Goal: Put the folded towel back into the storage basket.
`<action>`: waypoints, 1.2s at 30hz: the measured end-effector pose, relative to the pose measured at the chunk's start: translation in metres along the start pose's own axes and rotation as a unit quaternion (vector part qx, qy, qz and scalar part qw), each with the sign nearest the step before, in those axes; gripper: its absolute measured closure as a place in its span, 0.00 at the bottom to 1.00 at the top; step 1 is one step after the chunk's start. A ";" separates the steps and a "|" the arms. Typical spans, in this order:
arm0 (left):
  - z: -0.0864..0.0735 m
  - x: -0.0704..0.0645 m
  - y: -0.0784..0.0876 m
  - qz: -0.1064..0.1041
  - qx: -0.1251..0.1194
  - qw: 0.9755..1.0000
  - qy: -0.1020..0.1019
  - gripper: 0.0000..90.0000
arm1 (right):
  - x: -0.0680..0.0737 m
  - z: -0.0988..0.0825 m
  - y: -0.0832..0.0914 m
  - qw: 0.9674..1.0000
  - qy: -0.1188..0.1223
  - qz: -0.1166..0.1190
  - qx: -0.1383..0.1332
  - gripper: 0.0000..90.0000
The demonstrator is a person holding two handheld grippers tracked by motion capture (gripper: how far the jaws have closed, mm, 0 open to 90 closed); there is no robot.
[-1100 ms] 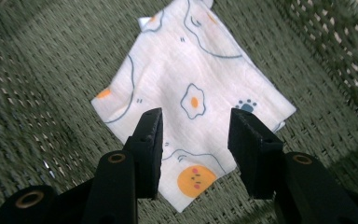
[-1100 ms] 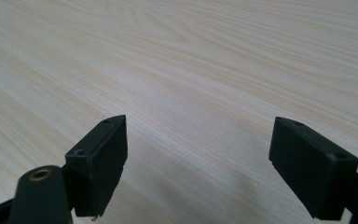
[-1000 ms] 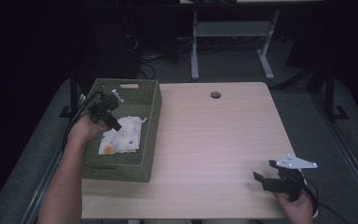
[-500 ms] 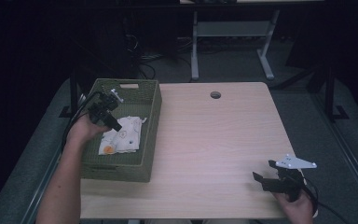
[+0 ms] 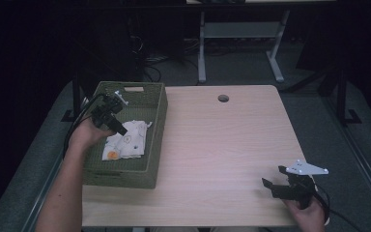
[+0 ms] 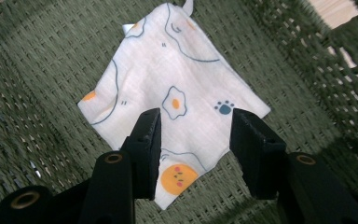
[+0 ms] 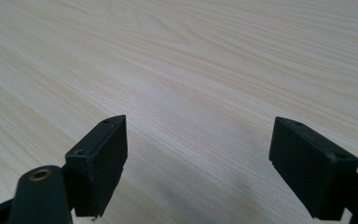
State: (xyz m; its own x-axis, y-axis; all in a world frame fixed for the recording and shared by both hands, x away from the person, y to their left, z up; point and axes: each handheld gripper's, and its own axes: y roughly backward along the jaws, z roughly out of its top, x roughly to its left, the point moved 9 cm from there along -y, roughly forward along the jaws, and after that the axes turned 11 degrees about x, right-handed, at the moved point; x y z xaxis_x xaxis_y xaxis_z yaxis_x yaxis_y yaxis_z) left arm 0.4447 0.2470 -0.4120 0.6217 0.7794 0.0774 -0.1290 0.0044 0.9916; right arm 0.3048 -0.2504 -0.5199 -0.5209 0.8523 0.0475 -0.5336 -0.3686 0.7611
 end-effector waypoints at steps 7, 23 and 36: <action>-0.001 -0.003 0.004 0.001 -0.001 1.000 -0.002 0.58 | 0.000 0.000 0.000 1.000 0.002 -0.001 -0.001 0.21; 0.014 -0.024 0.030 0.009 -0.017 0.999 -0.032 0.54 | 0.000 0.001 0.002 1.000 0.001 -0.002 -0.004 0.21; 0.023 -0.037 0.041 0.004 -0.023 0.999 -0.047 0.54 | 0.000 0.001 0.003 1.000 0.001 -0.002 -0.005 0.21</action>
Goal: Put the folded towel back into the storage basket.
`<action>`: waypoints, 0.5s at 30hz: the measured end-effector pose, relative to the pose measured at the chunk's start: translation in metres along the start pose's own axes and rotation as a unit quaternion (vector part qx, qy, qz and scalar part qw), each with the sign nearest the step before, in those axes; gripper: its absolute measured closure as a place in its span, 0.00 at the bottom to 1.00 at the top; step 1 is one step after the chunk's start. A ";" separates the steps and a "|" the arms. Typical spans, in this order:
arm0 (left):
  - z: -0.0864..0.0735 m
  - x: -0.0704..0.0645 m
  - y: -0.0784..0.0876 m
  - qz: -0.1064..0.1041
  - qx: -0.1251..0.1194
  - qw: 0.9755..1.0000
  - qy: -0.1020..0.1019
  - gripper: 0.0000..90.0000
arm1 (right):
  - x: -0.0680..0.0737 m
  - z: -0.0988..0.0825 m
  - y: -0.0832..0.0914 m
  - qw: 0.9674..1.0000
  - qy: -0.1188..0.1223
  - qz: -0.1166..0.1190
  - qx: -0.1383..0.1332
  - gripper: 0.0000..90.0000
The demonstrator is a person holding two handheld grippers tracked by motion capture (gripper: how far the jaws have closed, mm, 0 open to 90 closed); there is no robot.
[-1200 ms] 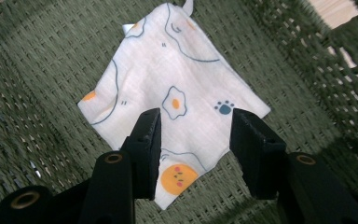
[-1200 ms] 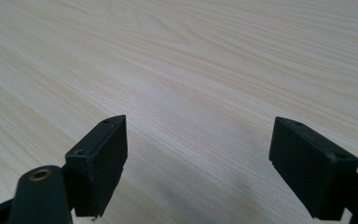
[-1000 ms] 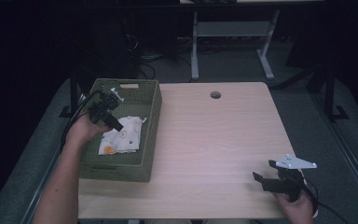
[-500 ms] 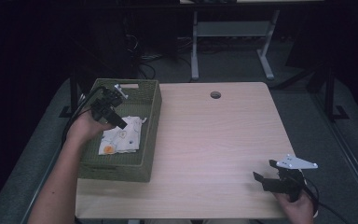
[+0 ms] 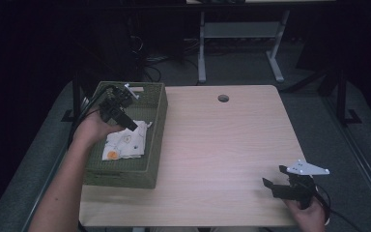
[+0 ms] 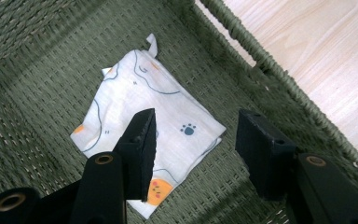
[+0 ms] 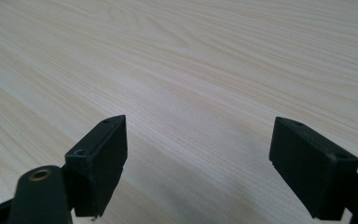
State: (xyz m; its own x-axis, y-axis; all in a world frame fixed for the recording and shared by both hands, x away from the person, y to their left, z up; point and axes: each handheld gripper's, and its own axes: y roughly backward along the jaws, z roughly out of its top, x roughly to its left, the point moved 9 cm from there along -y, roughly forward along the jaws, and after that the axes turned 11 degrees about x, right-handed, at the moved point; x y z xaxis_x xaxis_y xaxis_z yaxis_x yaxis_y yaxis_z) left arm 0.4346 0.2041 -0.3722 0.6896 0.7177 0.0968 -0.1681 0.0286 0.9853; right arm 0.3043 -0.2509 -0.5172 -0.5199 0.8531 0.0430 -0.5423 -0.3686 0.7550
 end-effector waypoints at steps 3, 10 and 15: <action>0.003 -0.003 0.003 0.000 -0.005 1.000 -0.001 0.54 | 0.000 0.000 0.000 1.000 0.000 0.000 0.000 0.21; 0.012 -0.012 0.012 0.000 -0.013 1.000 -0.014 0.54 | 0.000 0.000 0.000 1.000 0.000 0.000 0.000 0.21; 0.020 -0.021 0.013 -0.003 -0.016 1.000 -0.025 0.54 | 0.000 0.000 0.001 1.000 -0.001 0.000 -0.001 0.21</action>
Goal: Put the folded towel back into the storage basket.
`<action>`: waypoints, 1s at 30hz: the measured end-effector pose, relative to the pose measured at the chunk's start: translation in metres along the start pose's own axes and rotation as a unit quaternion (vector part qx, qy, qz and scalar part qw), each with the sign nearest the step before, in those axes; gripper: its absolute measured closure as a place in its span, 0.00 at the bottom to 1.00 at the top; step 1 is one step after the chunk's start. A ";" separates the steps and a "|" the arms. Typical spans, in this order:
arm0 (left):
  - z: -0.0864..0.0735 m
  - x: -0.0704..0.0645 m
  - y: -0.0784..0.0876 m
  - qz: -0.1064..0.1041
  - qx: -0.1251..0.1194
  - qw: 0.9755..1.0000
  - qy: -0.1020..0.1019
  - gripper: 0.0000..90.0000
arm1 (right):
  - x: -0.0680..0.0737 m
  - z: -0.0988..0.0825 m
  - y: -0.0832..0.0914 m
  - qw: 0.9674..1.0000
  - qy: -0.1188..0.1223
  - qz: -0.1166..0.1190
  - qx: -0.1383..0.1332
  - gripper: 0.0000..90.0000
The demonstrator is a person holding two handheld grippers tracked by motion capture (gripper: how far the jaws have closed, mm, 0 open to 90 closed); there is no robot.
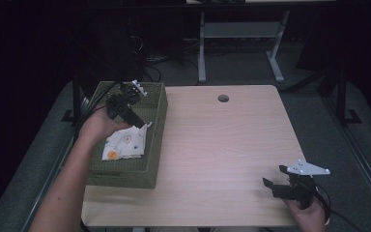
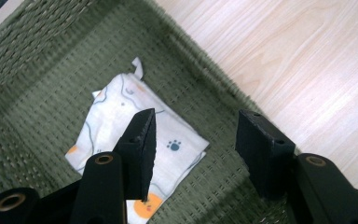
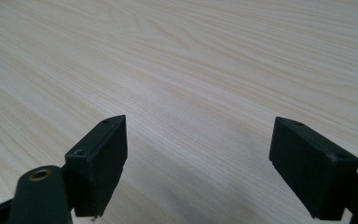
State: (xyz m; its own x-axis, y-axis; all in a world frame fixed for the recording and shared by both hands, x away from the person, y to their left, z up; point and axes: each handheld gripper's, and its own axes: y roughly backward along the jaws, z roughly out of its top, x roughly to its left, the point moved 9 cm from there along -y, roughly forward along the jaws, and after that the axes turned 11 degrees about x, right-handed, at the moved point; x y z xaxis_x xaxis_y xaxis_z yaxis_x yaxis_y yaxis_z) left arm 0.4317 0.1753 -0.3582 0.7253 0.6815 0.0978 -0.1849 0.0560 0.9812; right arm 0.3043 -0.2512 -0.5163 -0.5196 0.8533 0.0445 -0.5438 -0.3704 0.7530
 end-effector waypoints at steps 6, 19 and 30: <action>0.011 -0.013 0.001 -0.002 -0.001 1.000 -0.023 0.54 | 0.000 0.000 0.001 1.000 0.000 0.000 -0.001 0.21; 0.028 -0.036 -0.002 -0.007 -0.001 0.998 -0.057 0.53 | -0.001 0.000 0.002 1.000 -0.001 0.000 -0.002 0.21; 0.042 -0.056 -0.009 -0.012 0.003 0.997 -0.078 0.53 | -0.001 0.001 0.003 1.000 -0.003 0.000 -0.004 0.21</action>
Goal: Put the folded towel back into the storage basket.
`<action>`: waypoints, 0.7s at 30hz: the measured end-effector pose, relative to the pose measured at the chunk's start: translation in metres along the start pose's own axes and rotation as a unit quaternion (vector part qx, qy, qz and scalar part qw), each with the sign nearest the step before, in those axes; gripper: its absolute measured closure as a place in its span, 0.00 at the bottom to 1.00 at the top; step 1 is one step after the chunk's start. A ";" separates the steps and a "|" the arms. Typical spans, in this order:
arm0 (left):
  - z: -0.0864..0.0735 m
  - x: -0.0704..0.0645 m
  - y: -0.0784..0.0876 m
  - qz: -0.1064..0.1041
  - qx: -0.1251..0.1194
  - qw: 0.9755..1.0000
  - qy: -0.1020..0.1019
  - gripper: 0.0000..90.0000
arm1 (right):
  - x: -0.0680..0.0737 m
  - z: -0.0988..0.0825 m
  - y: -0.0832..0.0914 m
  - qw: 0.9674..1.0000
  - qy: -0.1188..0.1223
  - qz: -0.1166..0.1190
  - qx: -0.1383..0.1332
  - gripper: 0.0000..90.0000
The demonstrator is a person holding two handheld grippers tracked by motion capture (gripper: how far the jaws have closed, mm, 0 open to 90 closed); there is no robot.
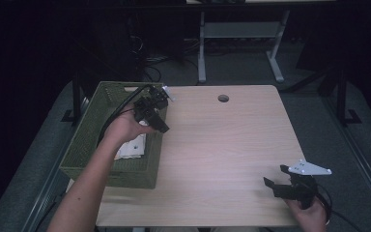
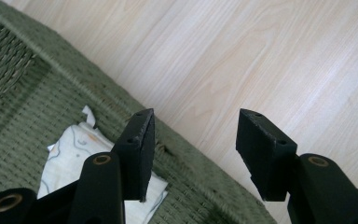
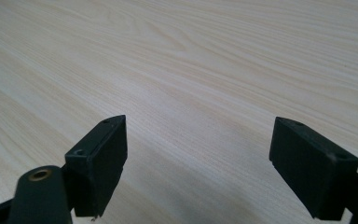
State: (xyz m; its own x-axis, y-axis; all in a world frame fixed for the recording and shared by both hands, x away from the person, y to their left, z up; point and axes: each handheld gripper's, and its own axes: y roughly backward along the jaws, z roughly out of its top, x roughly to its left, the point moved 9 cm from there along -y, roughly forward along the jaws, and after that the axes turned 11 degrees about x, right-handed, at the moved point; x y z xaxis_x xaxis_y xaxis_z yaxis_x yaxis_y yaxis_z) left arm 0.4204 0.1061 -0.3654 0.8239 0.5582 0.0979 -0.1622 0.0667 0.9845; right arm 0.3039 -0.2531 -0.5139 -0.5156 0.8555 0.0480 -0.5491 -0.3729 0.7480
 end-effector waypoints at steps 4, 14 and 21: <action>0.006 -0.006 -0.002 -0.004 0.002 1.000 -0.008 0.53 | 0.000 0.000 0.000 1.000 0.000 0.000 0.000 0.21; 0.024 -0.021 -0.009 -0.006 0.003 1.000 -0.022 0.50 | -0.001 0.000 0.001 1.000 0.001 0.000 -0.002 0.21; 0.040 -0.036 -0.014 -0.012 0.002 0.999 -0.037 0.49 | -0.002 0.000 0.002 1.000 0.002 0.000 -0.003 0.21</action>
State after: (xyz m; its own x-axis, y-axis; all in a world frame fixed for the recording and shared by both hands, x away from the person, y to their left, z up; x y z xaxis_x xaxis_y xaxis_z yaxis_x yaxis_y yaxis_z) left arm 0.4145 0.0520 -0.3766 0.8651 0.4943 0.0851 -0.1402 0.0754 0.9872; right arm 0.3037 -0.2552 -0.5130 -0.5180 0.8542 0.0448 -0.5534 -0.3746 0.7439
